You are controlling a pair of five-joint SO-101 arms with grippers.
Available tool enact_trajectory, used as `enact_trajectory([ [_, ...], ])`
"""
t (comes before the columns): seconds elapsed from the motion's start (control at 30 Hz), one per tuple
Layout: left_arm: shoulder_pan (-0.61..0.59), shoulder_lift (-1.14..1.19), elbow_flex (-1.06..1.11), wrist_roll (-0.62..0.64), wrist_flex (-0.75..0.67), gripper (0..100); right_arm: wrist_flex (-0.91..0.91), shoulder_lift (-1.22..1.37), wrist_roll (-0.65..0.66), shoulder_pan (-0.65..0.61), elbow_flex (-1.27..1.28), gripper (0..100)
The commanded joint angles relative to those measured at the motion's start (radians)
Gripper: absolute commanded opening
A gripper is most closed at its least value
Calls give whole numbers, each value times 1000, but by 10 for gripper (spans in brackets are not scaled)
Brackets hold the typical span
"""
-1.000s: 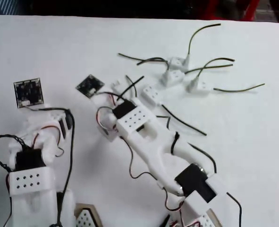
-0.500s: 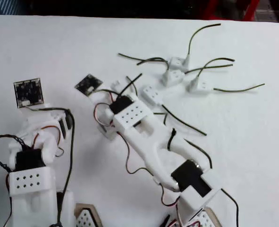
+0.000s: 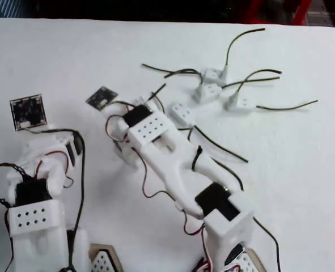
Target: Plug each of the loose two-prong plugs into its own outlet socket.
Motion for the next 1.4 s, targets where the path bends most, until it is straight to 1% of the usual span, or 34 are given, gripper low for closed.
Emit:
enact_trajectory([
  [0.0,-18,-22,-9,12,-21,217,58,-12,0,-5,-74,16],
  [0.13,-38,-22,-6,14,-35,216,110,-2,0,-5,-133,16],
  [0.5,-38,-22,-6,14,-37,216,96,58,-2,-4,-123,16],
  [0.6,-38,-22,-6,14,-37,216,67,64,-2,18,-118,16],
  [0.77,-38,-22,-6,14,-37,216,67,56,-2,44,-117,16],
  [0.93,-38,-22,-6,14,-37,216,67,59,-41,10,-117,16],
  [1.2,-38,-22,-6,14,-37,215,62,58,-43,-12,-84,16],
  [1.37,-38,-22,-6,14,-37,215,-2,54,-43,-8,-28,16],
])
